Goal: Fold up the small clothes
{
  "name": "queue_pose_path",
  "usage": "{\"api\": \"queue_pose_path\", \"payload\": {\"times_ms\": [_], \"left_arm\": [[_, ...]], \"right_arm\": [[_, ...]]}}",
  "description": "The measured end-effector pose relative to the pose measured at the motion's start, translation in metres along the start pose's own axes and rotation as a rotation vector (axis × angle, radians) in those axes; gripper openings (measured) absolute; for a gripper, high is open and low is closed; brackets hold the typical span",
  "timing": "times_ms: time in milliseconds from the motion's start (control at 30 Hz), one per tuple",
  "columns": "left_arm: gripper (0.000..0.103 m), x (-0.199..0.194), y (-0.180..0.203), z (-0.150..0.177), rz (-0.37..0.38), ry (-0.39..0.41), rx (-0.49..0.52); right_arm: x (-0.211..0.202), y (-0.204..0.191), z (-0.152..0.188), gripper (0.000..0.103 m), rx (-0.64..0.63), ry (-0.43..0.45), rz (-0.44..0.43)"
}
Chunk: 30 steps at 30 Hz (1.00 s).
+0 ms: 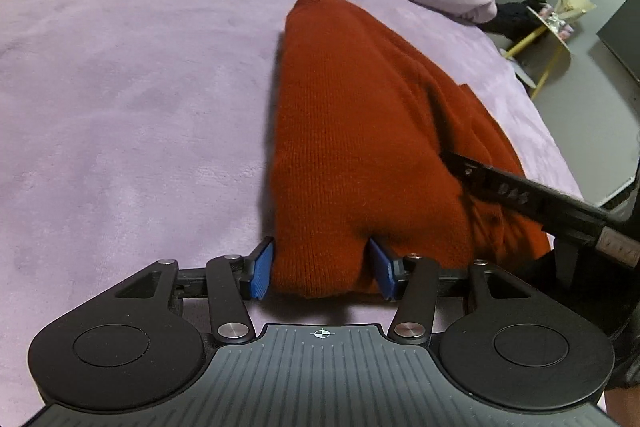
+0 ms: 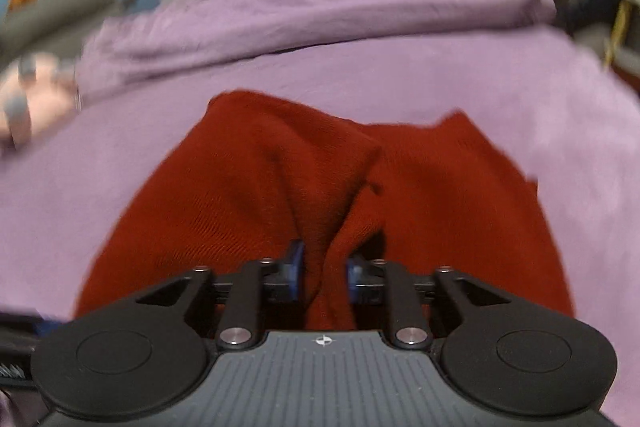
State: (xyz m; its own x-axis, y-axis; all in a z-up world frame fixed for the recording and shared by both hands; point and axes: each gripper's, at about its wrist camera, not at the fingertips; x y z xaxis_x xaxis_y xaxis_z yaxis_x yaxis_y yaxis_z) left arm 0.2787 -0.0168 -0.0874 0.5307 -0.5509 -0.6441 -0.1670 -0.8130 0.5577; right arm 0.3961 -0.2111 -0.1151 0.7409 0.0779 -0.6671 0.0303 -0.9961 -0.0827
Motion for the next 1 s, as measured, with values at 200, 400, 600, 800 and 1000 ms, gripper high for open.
{"api": "queue_pose_path", "payload": {"times_ms": [200,400,600,800,1000], "left_arm": [[0.056,0.002,0.004,0.001,-0.01,-0.004,0.004],[0.06,0.001,0.013,0.005,-0.028,-0.016,0.032],[0.062,-0.007,0.025,0.02,-0.066,-0.026,0.11],[0.059,-0.004,0.024,0.011,-0.089,0.013,0.053],[0.061,0.008,0.028,0.009,-0.089,0.007,0.035]], "right_arm": [[0.014,0.026,-0.012,0.045,0.298,-0.122,-0.188],[0.021,-0.016,-0.024,0.028,0.105,-0.088,-0.082],[-0.019,-0.065,-0.037,0.01,-0.327,0.198,0.138],[-0.053,-0.056,-0.039,0.01,-0.467,0.418,0.275],[-0.044,-0.029,-0.016,0.01,-0.601,0.437,0.432]]}}
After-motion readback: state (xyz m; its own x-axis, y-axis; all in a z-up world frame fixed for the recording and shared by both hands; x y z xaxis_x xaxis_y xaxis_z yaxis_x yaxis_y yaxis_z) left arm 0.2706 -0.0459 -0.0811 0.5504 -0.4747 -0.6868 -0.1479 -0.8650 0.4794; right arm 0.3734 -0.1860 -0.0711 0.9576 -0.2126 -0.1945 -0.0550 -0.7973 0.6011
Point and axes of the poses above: each gripper's, at about its wrist camera, not at the fingertips, and x roughly the way its jaws point, y to its right, z to its underside, and after that the axes turned 14 degrees about z, right-handed
